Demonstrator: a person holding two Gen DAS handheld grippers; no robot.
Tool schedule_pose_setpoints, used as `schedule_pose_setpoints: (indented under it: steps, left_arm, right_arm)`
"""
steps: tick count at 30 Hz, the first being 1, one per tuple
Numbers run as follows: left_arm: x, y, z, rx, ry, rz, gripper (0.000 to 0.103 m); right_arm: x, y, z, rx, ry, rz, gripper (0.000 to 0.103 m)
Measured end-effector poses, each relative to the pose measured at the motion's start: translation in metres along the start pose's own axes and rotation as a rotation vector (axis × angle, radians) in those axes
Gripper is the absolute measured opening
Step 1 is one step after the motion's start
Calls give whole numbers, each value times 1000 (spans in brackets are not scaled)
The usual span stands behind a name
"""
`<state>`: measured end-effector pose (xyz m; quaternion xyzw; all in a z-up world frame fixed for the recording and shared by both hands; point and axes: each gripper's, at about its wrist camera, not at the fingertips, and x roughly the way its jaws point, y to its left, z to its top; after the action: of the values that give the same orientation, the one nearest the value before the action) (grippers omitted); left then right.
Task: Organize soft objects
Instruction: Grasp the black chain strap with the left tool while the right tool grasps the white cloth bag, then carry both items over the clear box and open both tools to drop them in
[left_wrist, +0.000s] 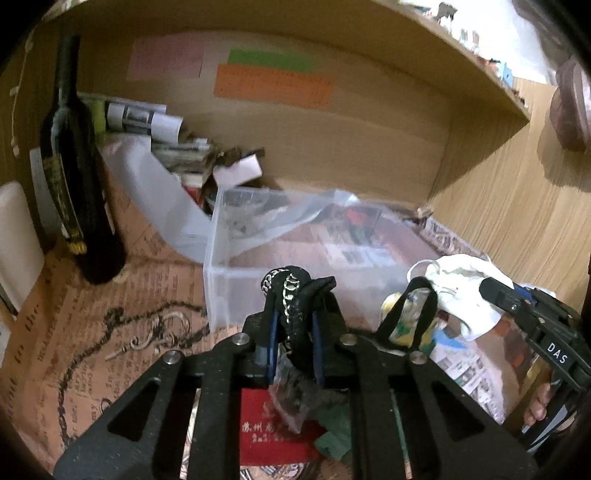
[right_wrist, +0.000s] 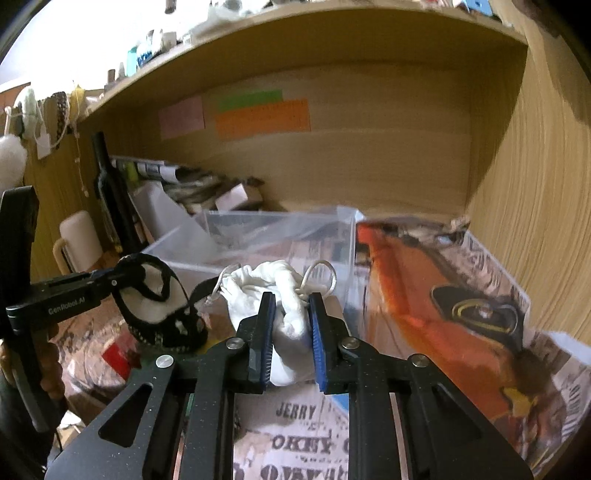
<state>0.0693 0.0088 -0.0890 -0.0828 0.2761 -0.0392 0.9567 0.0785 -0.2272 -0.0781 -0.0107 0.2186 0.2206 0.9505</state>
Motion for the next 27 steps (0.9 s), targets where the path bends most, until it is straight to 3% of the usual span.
schedule_pose_setpoints:
  steps: [17, 27]
  left_arm:
    - [-32, -4, 68, 45, -192, -2, 13]
    - [-1, 0, 105, 49, -202, 40, 13]
  right_arm:
    - [-19, 6, 51, -28, -185, 1, 16]
    - [21, 9, 70, -61, -146, 1, 16]
